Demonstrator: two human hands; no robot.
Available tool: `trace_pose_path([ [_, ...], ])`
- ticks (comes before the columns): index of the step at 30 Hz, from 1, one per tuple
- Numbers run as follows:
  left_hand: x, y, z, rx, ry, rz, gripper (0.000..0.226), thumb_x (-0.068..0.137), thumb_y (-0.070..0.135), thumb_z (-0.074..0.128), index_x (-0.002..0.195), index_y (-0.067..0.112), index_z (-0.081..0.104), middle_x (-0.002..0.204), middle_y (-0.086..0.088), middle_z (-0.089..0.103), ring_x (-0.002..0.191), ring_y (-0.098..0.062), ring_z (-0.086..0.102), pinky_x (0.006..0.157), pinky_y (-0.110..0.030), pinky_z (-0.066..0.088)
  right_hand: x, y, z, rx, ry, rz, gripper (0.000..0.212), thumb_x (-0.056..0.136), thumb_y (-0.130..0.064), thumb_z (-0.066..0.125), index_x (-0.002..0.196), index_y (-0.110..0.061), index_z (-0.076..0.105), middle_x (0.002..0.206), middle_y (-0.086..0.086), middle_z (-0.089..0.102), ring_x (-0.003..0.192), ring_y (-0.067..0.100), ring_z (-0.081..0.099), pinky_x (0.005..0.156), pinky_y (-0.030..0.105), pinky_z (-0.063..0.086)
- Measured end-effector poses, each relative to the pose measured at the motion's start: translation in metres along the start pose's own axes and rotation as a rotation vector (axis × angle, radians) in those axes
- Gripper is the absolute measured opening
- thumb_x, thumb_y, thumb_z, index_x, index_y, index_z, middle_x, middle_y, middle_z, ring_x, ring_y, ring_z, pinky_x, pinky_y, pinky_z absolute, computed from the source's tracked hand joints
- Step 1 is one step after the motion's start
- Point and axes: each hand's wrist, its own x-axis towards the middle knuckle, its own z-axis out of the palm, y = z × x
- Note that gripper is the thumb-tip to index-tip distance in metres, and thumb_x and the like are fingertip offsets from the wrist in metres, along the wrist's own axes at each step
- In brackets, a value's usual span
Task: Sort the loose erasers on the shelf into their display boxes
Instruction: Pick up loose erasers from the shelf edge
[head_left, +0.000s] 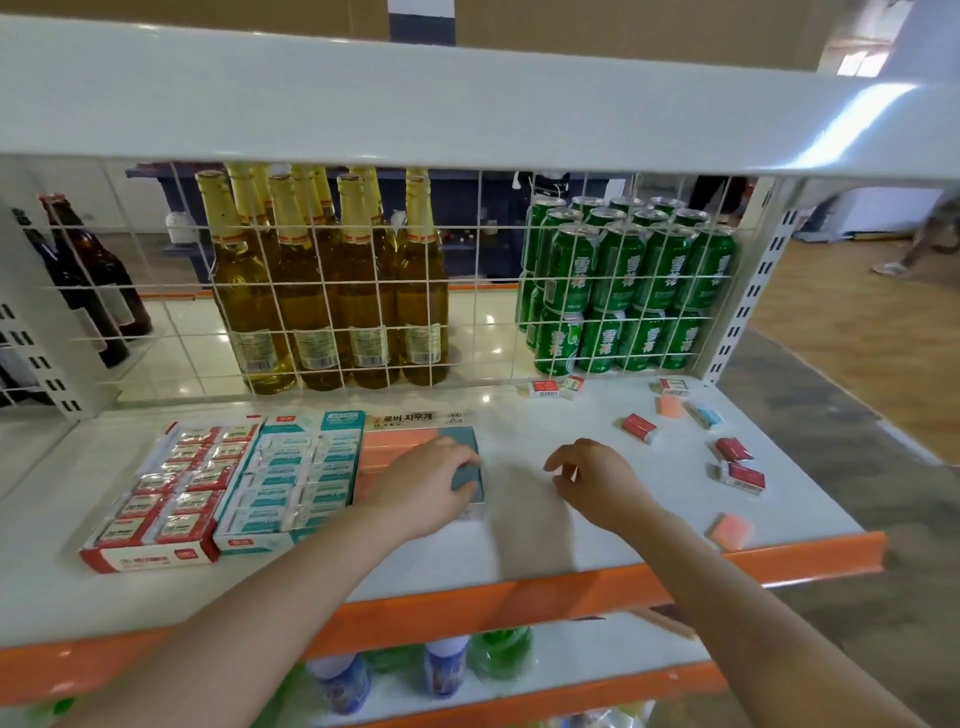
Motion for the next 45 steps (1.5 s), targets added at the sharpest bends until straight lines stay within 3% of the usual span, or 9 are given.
trace_pose_path([
  [6, 0.026, 0.029, 0.022, -0.033, -0.092, 0.091, 0.032, 0.094, 0.026, 0.05, 0.125, 0.02, 0.055, 0.121, 0.002, 0.053, 0.103, -0.013, 0.053, 0.081, -0.022, 0.039, -0.019, 0.043, -0.025, -0.022, 0.05, 0.261, 0.029, 0.088, -0.012, 0.052, 0.114, -0.017, 0.063, 0.108, 0.005, 0.062, 0.097, 0.021, 0.058, 0.08, 0.026, 0.044],
  [14, 0.05, 0.07, 0.056, -0.079, -0.236, 0.219, 0.03, 0.093, 0.028, 0.05, 0.121, 0.019, 0.059, 0.116, 0.001, 0.057, 0.101, -0.013, 0.055, 0.087, -0.024, 0.043, -0.058, 0.087, -0.05, -0.052, 0.106, 0.541, 0.027, 0.089, -0.023, 0.057, 0.115, -0.015, 0.061, 0.115, 0.005, 0.062, 0.102, 0.021, 0.059, 0.082, 0.026, 0.043],
  [20, 0.06, 0.087, 0.071, -0.067, -0.285, 0.274, 0.031, 0.092, 0.027, 0.052, 0.121, 0.017, 0.059, 0.113, -0.001, 0.06, 0.1, -0.015, 0.057, 0.088, -0.025, 0.044, -0.077, 0.097, -0.053, -0.106, 0.118, 0.667, 0.038, 0.09, -0.032, 0.054, 0.122, -0.013, 0.054, 0.118, 0.008, 0.056, 0.105, 0.024, 0.055, 0.083, 0.028, 0.042],
  [31, 0.066, 0.075, 0.073, -0.069, -0.293, 0.223, 0.031, 0.093, 0.029, 0.051, 0.122, 0.019, 0.058, 0.113, 0.001, 0.059, 0.101, -0.014, 0.056, 0.091, -0.026, 0.044, -0.053, 0.089, -0.041, -0.067, 0.048, 0.611, 0.03, 0.09, -0.02, 0.053, 0.117, -0.009, 0.056, 0.116, 0.007, 0.06, 0.103, 0.022, 0.058, 0.084, 0.026, 0.046],
  [36, 0.073, 0.07, 0.072, -0.064, -0.28, 0.194, 0.03, 0.093, 0.028, 0.052, 0.12, 0.018, 0.059, 0.112, 0.0, 0.059, 0.101, -0.015, 0.056, 0.091, -0.027, 0.044, -0.033, 0.09, -0.031, -0.066, 0.044, 0.591, 0.03, 0.089, -0.019, 0.05, 0.113, -0.005, 0.062, 0.108, 0.01, 0.065, 0.096, 0.024, 0.062, 0.086, 0.032, 0.052],
  [45, 0.107, 0.084, 0.076, -0.04, -0.202, 0.174, 0.032, 0.092, 0.024, 0.048, 0.121, 0.018, 0.058, 0.116, -0.001, 0.059, 0.105, -0.016, 0.055, 0.09, -0.026, 0.043, -0.014, 0.114, -0.045, 0.027, 0.201, 0.529, 0.024, 0.085, -0.014, 0.055, 0.108, -0.013, 0.06, 0.11, 0.008, 0.062, 0.093, 0.024, 0.059, 0.07, 0.028, 0.044],
])
